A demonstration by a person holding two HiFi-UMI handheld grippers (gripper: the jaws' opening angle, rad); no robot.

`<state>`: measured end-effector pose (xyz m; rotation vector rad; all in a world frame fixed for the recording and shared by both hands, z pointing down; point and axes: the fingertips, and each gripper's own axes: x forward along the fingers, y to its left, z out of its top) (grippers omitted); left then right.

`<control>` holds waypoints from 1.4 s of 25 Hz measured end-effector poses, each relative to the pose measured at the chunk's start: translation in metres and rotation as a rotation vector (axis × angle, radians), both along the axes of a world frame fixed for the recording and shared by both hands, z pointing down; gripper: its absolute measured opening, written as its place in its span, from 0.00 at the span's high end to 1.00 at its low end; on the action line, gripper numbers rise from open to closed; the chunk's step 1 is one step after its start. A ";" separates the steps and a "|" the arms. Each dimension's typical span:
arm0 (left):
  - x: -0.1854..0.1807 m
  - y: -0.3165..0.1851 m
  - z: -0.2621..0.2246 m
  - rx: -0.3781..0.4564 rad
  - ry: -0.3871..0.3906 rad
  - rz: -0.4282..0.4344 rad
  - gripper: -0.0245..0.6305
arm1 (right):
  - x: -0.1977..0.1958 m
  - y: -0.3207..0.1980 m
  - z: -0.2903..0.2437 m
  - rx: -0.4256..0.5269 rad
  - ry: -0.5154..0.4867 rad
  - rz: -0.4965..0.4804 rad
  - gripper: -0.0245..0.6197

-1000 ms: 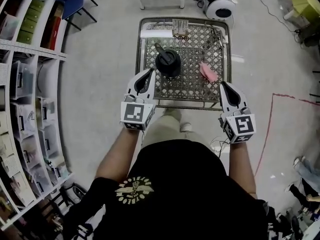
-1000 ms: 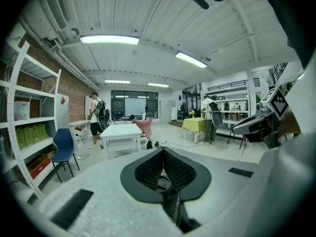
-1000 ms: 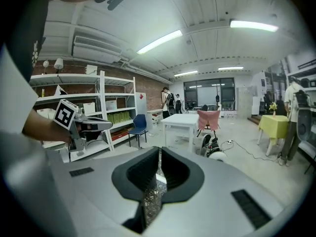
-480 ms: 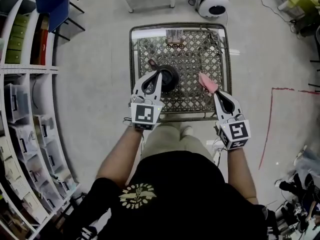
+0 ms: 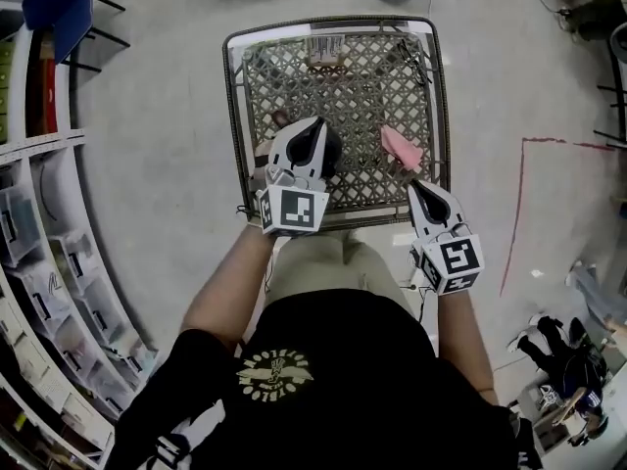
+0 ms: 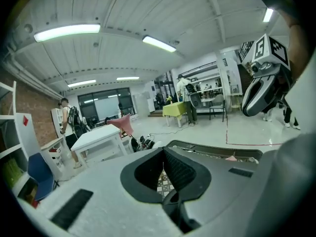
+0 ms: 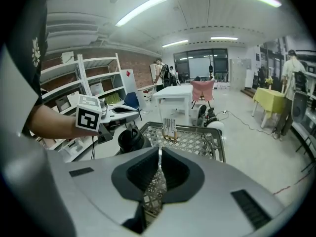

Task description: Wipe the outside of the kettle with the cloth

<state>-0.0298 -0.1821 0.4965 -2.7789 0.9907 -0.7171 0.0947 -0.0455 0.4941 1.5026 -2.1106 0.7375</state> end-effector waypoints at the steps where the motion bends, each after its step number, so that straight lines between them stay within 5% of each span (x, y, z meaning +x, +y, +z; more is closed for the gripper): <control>1: 0.001 -0.001 0.003 -0.013 -0.003 0.011 0.95 | 0.000 0.001 0.001 -0.014 0.002 0.007 0.94; 12: 0.010 -0.002 0.018 -0.077 -0.007 0.059 0.95 | -0.004 0.004 -0.007 -0.061 -0.018 0.071 0.94; 26: 0.015 0.007 0.024 -0.056 0.023 0.128 0.95 | 0.003 -0.025 0.029 -0.079 -0.061 -0.035 0.94; 35: 0.017 0.006 0.033 -0.047 -0.066 0.120 0.95 | 0.035 -0.039 0.124 -0.208 0.086 -0.134 0.94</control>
